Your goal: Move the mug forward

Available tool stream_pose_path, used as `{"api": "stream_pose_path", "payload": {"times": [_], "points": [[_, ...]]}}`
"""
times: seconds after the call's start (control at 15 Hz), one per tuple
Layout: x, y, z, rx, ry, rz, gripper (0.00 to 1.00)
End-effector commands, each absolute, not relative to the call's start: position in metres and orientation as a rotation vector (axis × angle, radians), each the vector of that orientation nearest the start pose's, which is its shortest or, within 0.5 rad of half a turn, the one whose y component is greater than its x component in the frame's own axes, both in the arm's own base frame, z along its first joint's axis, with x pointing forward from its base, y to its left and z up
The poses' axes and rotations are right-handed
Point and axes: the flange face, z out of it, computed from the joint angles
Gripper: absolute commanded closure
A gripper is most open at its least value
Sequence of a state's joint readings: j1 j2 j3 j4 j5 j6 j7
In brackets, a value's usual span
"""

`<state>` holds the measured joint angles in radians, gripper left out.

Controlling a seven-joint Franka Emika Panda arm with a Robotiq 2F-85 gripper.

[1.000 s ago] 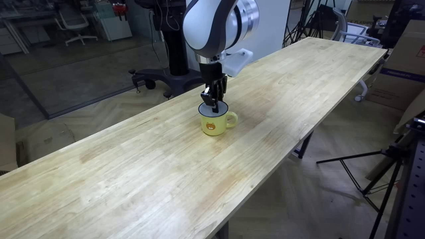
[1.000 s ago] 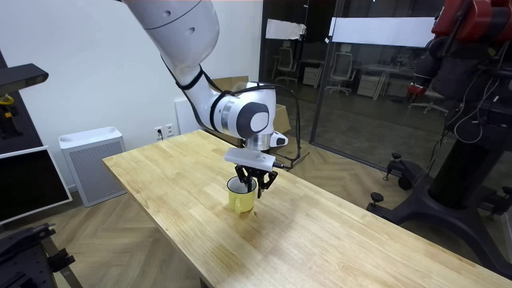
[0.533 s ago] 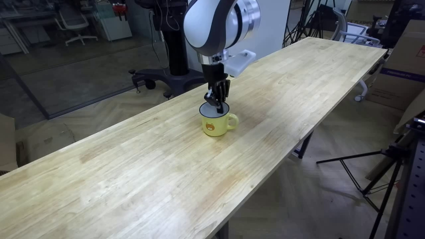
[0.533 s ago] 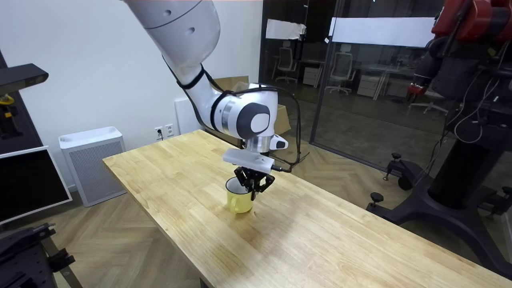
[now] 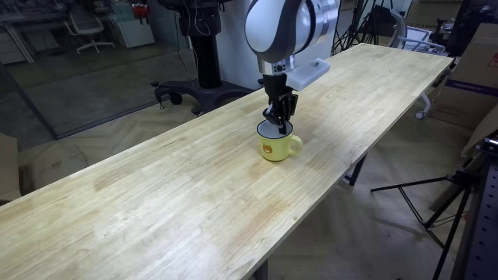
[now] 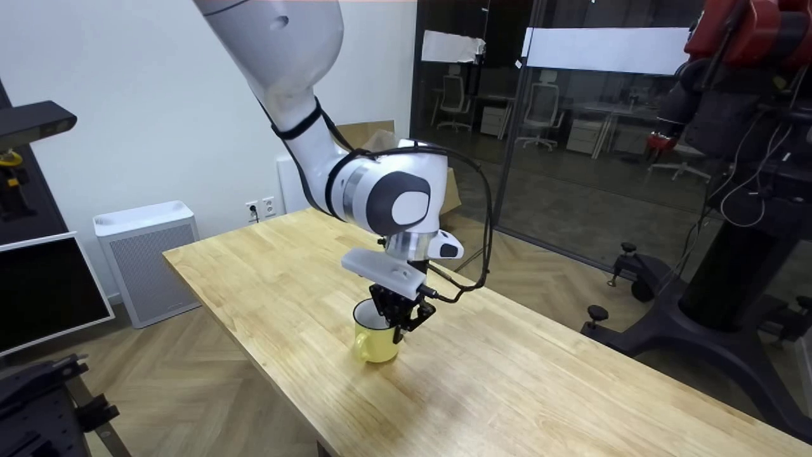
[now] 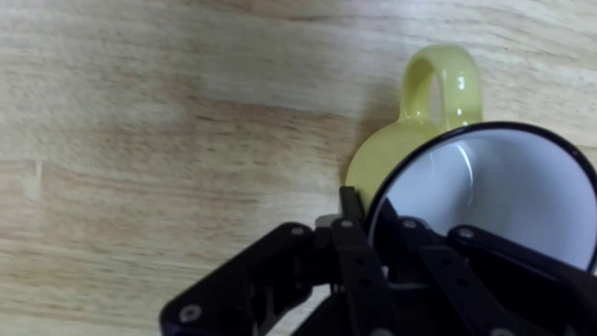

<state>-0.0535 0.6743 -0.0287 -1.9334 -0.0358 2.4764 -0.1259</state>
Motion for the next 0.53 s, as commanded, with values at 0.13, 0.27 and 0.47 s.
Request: {"api": "stream_pose_path", "payload": {"times": [0.13,0.27,0.47], "points": [[0.557,-0.074,0.130,-3.192,0.125,0.174,0.97],[0.552,-0.078,0.130,-3.183,0.154,0.163,0.97],[0.546,-0.080,0.130,-3.161,0.179,0.160,0.65]]}}
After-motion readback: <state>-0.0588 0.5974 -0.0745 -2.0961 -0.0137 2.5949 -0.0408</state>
